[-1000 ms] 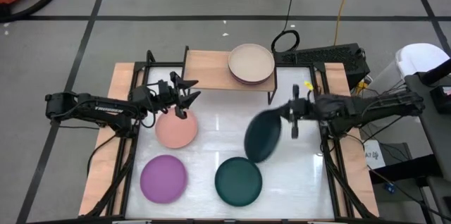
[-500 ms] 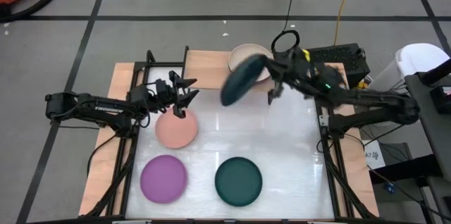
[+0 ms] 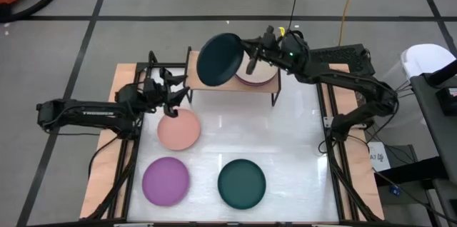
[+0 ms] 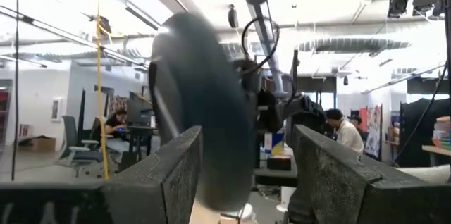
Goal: Place and stack plates onto a shelf
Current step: Put the black plate on the shelf
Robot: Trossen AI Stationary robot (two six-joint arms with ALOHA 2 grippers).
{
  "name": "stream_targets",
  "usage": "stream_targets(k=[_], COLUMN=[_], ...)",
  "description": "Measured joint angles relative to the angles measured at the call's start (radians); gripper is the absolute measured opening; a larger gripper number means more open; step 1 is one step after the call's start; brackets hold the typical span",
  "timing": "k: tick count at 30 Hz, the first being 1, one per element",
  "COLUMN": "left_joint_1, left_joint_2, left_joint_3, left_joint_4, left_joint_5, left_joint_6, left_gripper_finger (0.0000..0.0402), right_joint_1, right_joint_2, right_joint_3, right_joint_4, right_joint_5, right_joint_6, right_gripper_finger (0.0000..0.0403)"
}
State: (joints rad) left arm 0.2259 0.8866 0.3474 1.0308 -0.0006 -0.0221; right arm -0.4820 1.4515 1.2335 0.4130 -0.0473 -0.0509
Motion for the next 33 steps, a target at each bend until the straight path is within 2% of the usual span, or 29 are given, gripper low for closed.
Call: stream_targets(k=[5, 16, 24, 33], left_joint_1=[0.004, 0.032, 0.027, 0.027], left_joint_2=[-0.034, -0.034, -0.034, -0.034], left_joint_3=[0.002, 0.162, 0.169, 0.169], left_joint_4=[-0.076, -0.429, -0.389, -0.388], left_joint_5=[0.000, -0.001, -0.001, -0.001], left_joint_6=[-0.003, -0.041, -0.035, -0.034], left_gripper_finger=[0.0223, 0.0223, 0.0223, 0.0223], right_joint_1=[-0.045, -0.069, -0.077, -0.076], right_joint_2=[0.094, 0.308, 0.398, 0.415], right_joint_3=[0.032, 0.109, 0.109, 0.111], right_joint_4=[0.079, 0.077, 0.057, 0.052], right_joint_5=[-0.087, -0.092, -0.084, -0.085], right_joint_6=[0.076, 0.062, 0.014, -0.012], right_gripper_finger=[0.0000, 0.0000, 0.0000, 0.0000])
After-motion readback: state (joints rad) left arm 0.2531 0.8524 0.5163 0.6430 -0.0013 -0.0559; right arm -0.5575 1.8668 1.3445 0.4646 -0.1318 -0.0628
